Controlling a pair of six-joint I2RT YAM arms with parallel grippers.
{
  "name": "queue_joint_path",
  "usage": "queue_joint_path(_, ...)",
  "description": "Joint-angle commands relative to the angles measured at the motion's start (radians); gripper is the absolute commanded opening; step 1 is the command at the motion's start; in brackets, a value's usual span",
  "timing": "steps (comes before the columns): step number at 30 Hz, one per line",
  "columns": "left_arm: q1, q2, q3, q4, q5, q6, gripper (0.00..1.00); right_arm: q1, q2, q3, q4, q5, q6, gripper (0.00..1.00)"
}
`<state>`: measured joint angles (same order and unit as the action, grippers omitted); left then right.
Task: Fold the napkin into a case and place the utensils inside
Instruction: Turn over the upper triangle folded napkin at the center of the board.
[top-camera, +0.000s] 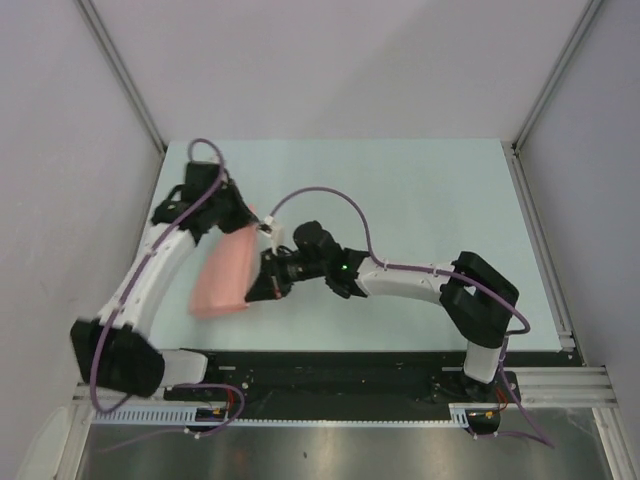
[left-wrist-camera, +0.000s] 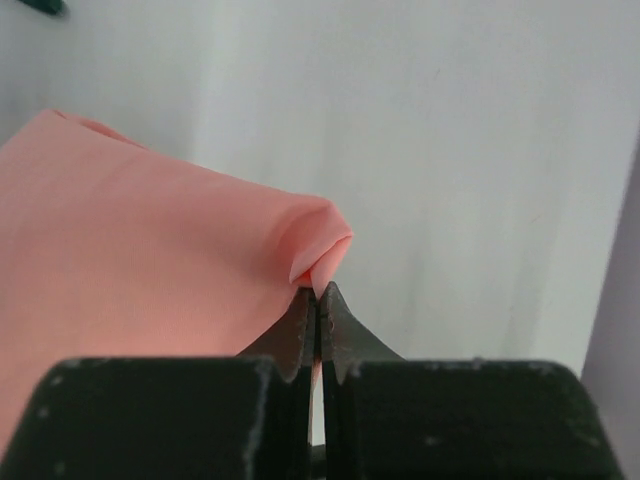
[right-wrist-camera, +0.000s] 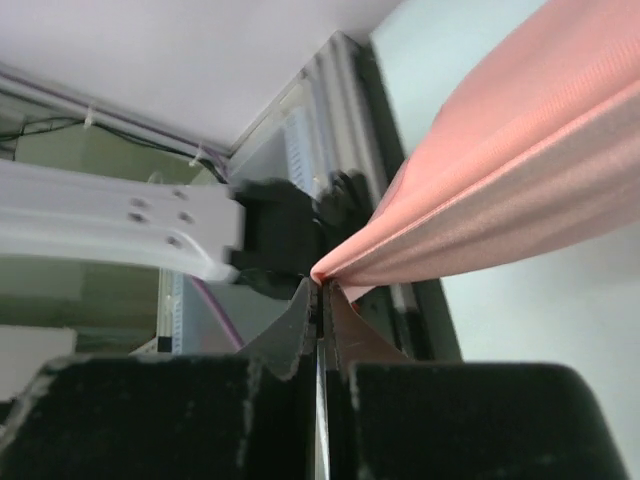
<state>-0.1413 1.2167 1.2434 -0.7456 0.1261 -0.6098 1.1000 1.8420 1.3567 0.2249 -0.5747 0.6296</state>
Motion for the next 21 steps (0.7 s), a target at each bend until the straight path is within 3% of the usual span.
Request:
queue_joint_path(1,-0.135,0.284,-0.085,0.461,-0.072,-0.067,0.0,-0.026,-0.081,-0.356,0.292,-0.223,0.173,0.0)
queue_joint_path(5,-0.239,0.484,-0.014,0.552,-0.092,-0.088,0.0,-0.133,-0.168,-0.702,0.396,-0.205,0.217,0.0)
queue_joint_path(9,-0.343,0.616,0.08,0.575,-0.112,-0.107,0.0,-0.224,-0.252,-0.877,0.389,-0.195,0.202,0.0)
queue_joint_path(21,-0.458,0.865,0.298,0.542,-0.097,-0.12,0.01,-0.428,-0.444,-1.048,0.151,-0.168,0.079,0.0)
